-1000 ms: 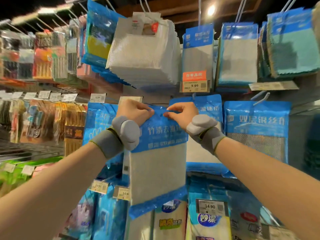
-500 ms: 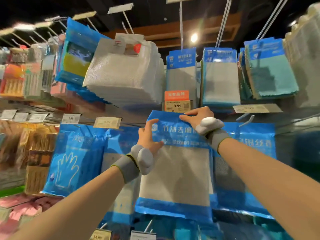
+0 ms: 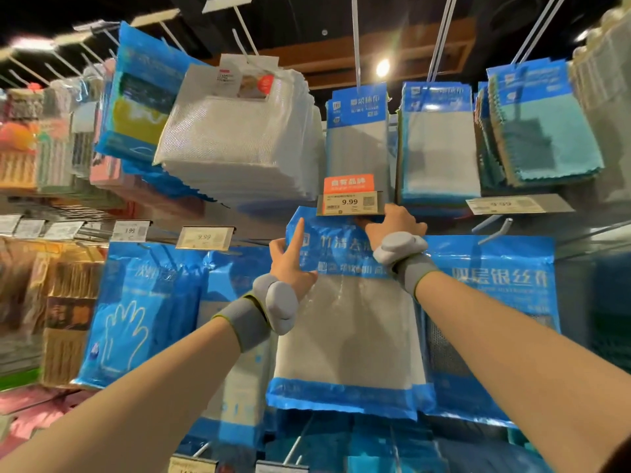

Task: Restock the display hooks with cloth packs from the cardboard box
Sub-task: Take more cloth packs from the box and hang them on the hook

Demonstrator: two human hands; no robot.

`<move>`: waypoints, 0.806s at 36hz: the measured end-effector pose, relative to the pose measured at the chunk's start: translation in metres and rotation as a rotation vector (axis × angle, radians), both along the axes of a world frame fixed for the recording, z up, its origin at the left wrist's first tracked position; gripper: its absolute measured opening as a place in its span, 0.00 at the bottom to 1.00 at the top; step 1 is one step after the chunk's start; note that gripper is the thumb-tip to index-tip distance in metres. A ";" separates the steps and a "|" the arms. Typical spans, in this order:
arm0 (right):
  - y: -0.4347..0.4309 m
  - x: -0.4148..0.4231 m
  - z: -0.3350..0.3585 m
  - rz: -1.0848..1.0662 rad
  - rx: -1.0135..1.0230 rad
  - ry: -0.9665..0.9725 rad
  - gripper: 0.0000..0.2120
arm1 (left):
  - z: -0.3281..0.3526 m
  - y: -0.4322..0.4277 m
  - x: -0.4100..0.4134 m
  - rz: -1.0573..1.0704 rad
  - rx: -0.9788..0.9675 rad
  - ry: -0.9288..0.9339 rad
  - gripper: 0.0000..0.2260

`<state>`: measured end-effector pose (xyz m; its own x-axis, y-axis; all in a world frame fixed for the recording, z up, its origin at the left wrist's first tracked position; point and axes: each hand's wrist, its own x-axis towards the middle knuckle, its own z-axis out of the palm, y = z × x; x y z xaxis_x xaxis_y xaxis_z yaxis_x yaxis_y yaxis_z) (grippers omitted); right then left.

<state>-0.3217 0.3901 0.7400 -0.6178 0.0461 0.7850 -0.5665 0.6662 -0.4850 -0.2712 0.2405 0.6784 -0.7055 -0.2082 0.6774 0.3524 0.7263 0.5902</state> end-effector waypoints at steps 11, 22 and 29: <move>-0.007 -0.024 -0.028 -0.127 0.040 0.037 0.30 | -0.028 -0.003 -0.016 0.165 -0.030 -0.118 0.43; 0.020 -0.011 -0.099 0.149 0.100 -0.238 0.48 | -0.070 -0.004 -0.015 0.096 0.011 -0.164 0.54; 0.019 -0.030 -0.102 0.149 0.094 -0.218 0.47 | -0.074 0.012 -0.029 0.211 0.040 -0.228 0.53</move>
